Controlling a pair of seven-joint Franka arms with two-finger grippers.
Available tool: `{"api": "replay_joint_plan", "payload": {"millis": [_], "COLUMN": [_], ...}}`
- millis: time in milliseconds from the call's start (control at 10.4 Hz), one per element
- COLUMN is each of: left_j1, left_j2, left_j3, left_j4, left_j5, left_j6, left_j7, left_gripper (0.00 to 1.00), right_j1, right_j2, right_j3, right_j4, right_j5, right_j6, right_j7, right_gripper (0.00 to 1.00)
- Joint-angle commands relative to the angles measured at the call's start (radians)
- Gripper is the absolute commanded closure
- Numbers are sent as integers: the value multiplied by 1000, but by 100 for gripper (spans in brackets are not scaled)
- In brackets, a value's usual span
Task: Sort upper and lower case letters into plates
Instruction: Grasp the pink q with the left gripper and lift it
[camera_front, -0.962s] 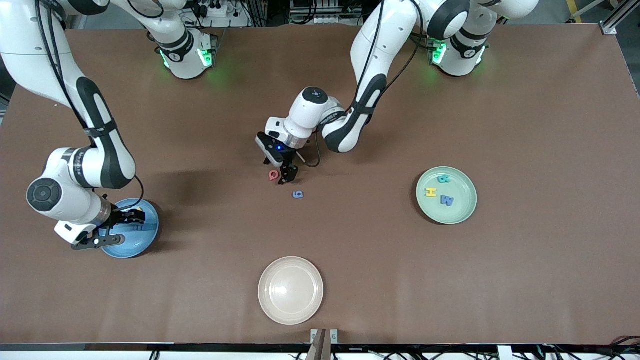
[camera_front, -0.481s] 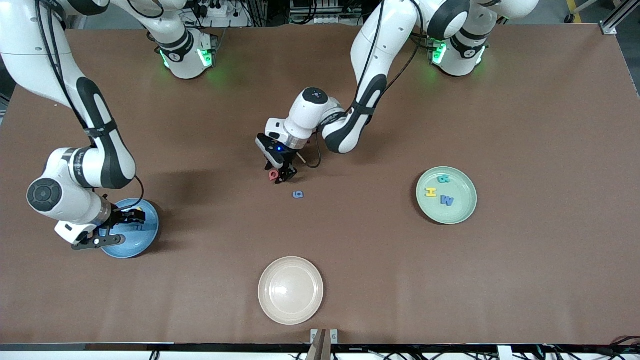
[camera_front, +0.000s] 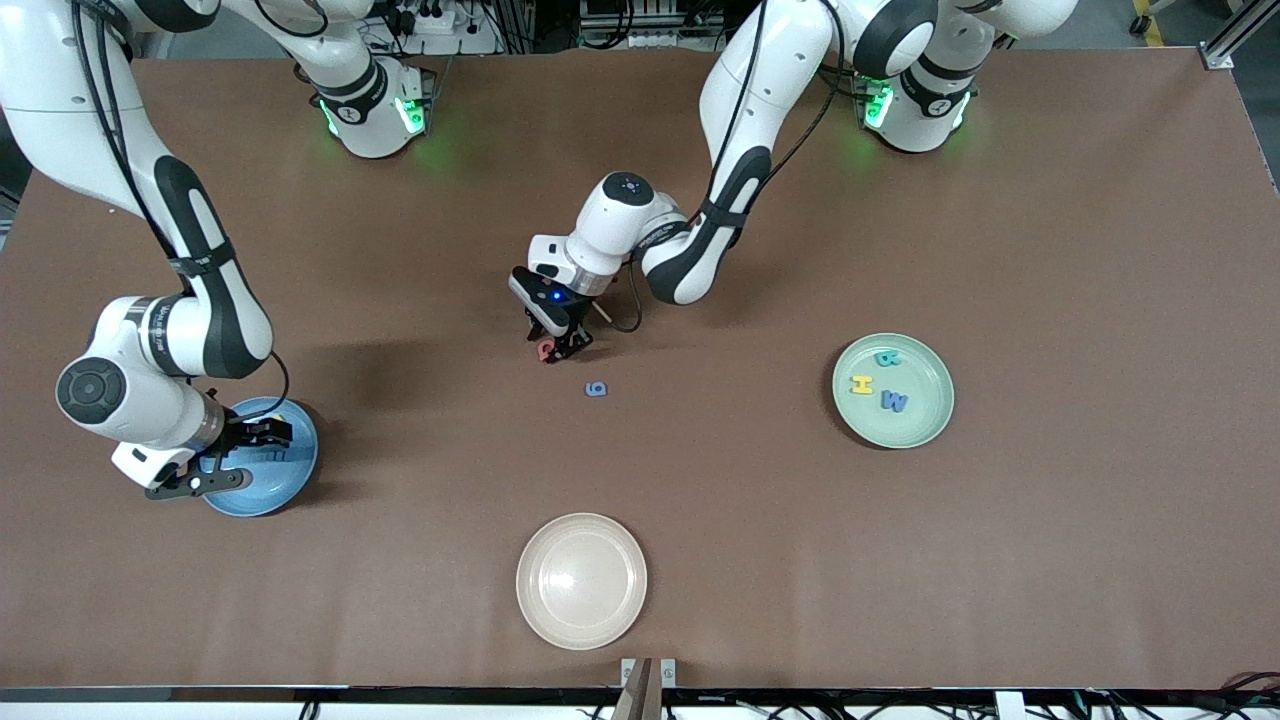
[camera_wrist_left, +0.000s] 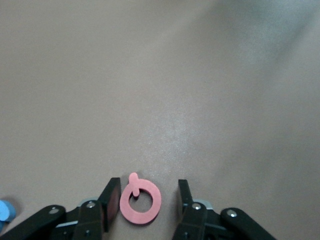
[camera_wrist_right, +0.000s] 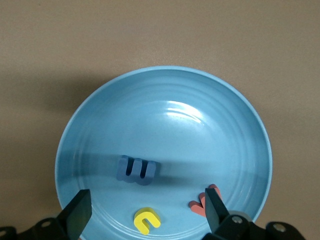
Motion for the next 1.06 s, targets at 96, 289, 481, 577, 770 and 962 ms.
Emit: {"api": "replay_joint_plan", "payload": {"millis": [96, 289, 481, 577, 770, 962], "left_j1": [-14, -14, -14, -14, -12, -5], "left_j2": [9, 9, 9, 9, 4, -43], "left_j3": [13, 13, 13, 13, 13, 13], "left_j4": [4, 0, 0, 0, 0, 1], "left_j5": [19, 22, 22, 22, 22, 25], "left_j6": [0, 0, -1, -2, -17, -128], "left_j7": [-41, -41, -41, -41, -41, -33], "left_gripper": [50, 54, 64, 70, 76, 80], "right_j1": [-13, -10, -7, -5, -5, -4], "right_j2": [-2, -2, -2, -3, -3, -3], "right_j3": [15, 15, 15, 15, 17, 17], "right_j4": [2, 2, 3, 3, 3, 3], "right_j5": [-11, -11, -10, -10, -10, -10], "right_j6": [-7, -7, -10, -10, -10, -10], "right_j7": [-10, -8, -2, -2, -2, 0], "right_gripper": [0, 0, 0, 0, 0, 0]}}
